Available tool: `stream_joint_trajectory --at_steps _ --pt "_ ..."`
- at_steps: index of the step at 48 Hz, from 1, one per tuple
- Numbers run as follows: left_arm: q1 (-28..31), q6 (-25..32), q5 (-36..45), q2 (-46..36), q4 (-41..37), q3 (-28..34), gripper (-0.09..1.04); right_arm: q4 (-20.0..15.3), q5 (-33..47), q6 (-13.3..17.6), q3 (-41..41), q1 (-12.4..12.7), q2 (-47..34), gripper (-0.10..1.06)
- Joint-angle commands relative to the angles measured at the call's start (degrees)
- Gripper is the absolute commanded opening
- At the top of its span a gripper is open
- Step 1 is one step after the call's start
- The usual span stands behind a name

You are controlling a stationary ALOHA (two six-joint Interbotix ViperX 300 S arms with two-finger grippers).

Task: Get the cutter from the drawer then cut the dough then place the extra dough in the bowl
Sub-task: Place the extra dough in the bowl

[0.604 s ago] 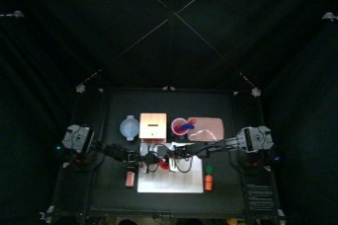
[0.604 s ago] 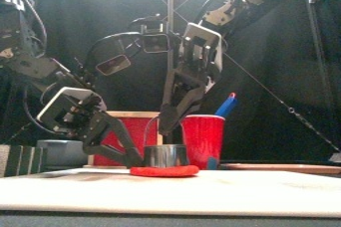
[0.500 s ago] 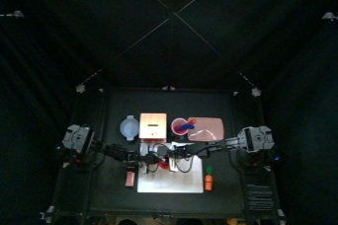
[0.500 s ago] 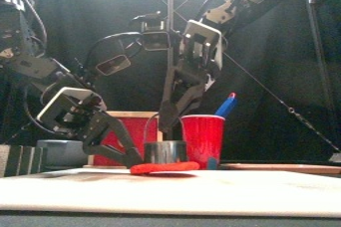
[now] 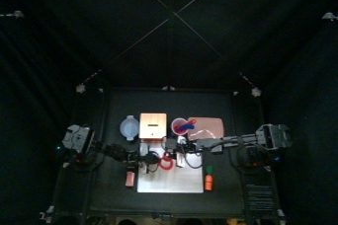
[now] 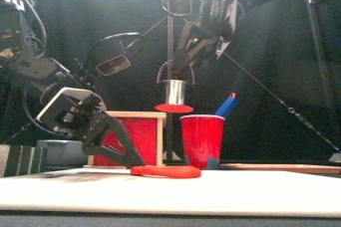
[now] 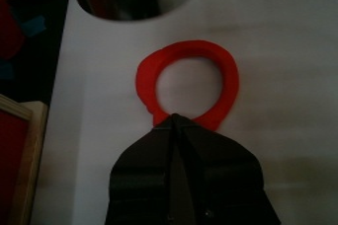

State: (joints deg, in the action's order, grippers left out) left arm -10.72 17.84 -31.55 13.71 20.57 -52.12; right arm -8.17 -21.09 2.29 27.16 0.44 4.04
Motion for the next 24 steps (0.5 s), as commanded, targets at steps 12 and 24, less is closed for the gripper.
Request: stream_joint_trajectory --at_steps 12,24 --pt "0.1 0.0 1.2 -1.4 0.6 1.1 0.52 -5.2 1.1 0.0 13.6 0.6 11.3 0.55" --pt "0.5 0.3 2.3 -3.1 0.9 2.5 0.52 -6.7 6.0 -0.1 22.9 -0.4 12.5 0.56"
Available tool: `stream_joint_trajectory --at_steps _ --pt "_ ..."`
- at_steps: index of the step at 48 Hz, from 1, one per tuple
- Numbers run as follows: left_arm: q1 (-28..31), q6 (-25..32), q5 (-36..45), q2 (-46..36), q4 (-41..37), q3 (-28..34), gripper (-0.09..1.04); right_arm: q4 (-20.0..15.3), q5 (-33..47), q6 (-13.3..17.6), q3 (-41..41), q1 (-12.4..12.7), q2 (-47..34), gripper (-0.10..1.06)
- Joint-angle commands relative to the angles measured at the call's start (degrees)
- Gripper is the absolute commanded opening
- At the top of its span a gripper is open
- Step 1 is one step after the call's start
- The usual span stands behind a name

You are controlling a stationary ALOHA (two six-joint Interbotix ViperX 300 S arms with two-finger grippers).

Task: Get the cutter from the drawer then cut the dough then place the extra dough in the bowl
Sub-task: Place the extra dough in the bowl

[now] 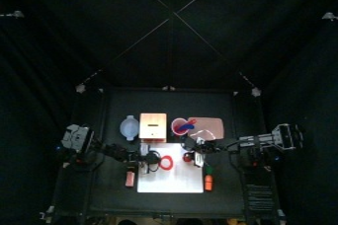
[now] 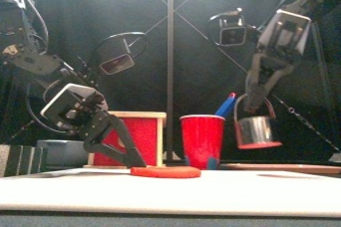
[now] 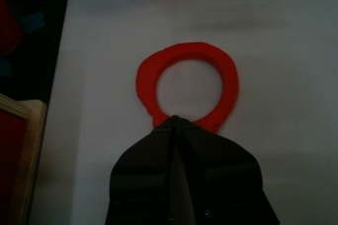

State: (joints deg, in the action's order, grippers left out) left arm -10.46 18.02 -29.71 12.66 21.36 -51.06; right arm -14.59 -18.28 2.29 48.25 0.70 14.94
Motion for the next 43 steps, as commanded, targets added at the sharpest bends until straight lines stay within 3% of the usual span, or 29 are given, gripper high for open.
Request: stream_joint_trajectory --at_steps 1,9,25,37,43 --pt "0.4 0.1 0.6 -2.0 0.0 1.5 0.52 -0.3 4.0 -0.1 2.1 -1.0 1.6 0.56" --pt "0.9 0.0 1.0 -2.3 0.1 1.9 0.52 0.0 8.2 -0.2 3.7 -2.5 1.3 0.59" --pt "1.0 0.1 1.0 -2.8 0.0 2.1 0.54 -0.3 8.2 -0.1 3.9 -3.5 1.0 0.82" --pt "1.0 -0.1 1.1 -4.3 0.3 1.7 0.55 0.4 9.1 -0.1 3.0 -3.3 0.9 0.83" --pt "1.0 -0.2 1.0 -4.9 0.3 1.3 0.60 0.4 9.9 -0.1 3.0 -3.3 0.9 0.83"
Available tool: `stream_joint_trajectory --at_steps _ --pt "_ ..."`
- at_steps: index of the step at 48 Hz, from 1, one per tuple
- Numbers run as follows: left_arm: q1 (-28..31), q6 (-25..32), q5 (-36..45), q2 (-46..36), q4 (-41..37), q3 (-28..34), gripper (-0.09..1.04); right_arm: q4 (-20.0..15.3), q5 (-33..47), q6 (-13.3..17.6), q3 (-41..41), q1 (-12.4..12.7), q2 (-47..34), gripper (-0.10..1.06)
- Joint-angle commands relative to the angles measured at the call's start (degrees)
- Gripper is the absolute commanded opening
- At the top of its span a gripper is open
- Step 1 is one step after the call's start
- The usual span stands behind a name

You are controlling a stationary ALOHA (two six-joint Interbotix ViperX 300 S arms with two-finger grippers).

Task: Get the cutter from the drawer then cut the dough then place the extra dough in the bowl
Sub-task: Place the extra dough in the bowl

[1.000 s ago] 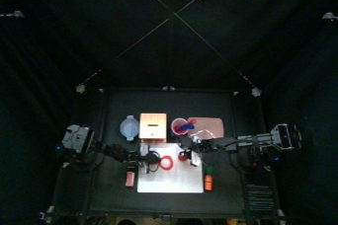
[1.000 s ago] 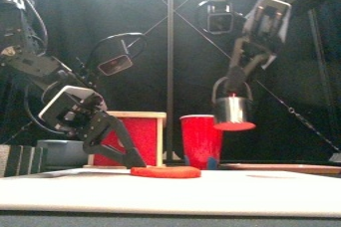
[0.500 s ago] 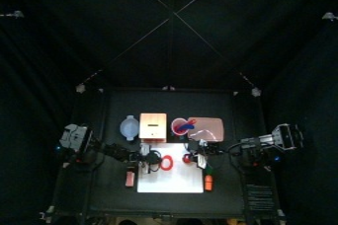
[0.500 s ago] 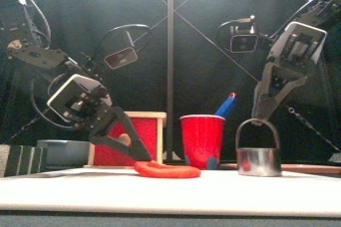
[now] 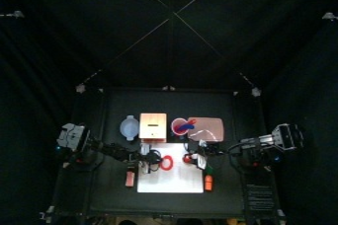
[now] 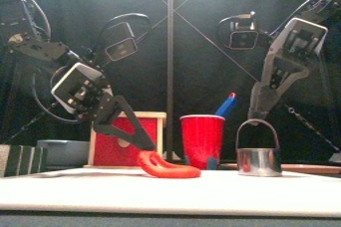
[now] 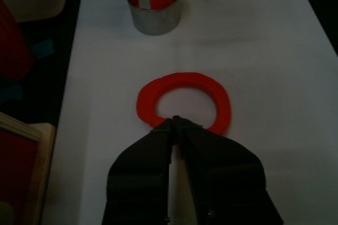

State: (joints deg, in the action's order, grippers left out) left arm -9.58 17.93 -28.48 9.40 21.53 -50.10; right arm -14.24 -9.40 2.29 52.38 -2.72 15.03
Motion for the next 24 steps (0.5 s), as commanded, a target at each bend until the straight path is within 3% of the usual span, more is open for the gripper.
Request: stream_joint_trajectory --at_steps 1,10,24 --pt "0.1 -0.1 -0.3 -1.8 0.1 0.3 0.62 0.1 1.1 -0.1 -1.2 0.2 0.9 0.83" --pt "0.1 -0.3 -0.3 -2.8 2.0 0.0 0.74 0.2 1.2 -0.1 -1.1 0.2 0.8 0.83" --pt "0.4 -0.1 -0.3 -6.6 5.9 0.2 0.75 0.1 1.9 -0.1 -1.4 0.3 0.1 0.83"
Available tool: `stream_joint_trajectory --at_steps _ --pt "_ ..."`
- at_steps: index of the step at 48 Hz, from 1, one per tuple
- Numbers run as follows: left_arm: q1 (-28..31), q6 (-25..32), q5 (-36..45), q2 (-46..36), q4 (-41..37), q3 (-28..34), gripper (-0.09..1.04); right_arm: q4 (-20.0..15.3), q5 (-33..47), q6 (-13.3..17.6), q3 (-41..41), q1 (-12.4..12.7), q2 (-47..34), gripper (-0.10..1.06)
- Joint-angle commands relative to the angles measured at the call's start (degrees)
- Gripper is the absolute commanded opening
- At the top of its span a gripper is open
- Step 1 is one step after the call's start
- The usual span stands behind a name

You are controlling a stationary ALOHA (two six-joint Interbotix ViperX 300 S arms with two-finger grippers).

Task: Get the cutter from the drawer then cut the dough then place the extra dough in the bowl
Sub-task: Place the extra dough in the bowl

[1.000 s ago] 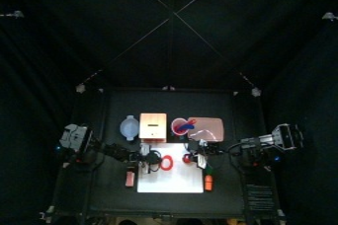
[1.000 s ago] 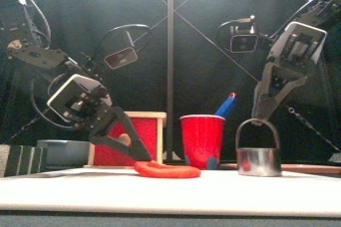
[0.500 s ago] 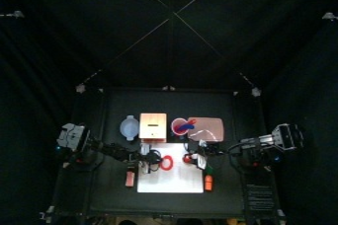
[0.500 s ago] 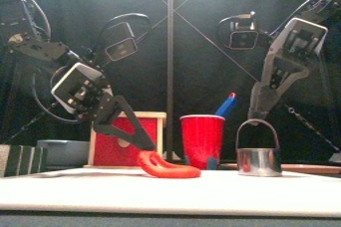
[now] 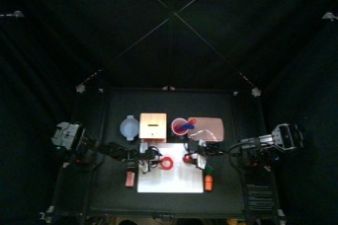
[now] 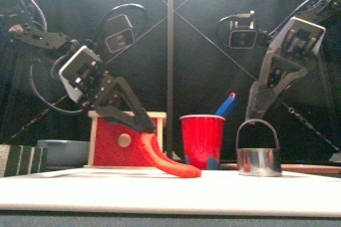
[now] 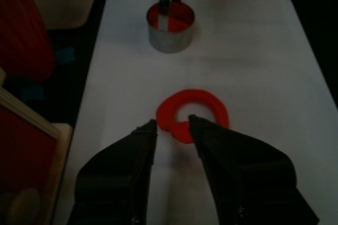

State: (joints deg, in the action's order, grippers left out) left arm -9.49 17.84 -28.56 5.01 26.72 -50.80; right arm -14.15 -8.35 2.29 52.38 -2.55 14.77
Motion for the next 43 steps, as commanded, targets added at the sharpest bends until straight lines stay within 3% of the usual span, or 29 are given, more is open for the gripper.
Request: stream_joint_trajectory --at_steps 1,28,43 --pt "0.3 0.0 -0.2 -2.2 0.8 0.9 0.75 -0.1 1.1 -0.1 -1.5 0.1 0.2 0.83" --pt "1.7 0.5 0.4 1.2 -0.2 2.1 0.75 0.4 1.4 -0.2 -3.5 -0.3 -2.9 0.83" --pt "4.7 4.4 9.8 5.9 -4.7 8.0 0.75 0.4 1.5 -0.1 -3.9 -0.4 -2.9 0.83"
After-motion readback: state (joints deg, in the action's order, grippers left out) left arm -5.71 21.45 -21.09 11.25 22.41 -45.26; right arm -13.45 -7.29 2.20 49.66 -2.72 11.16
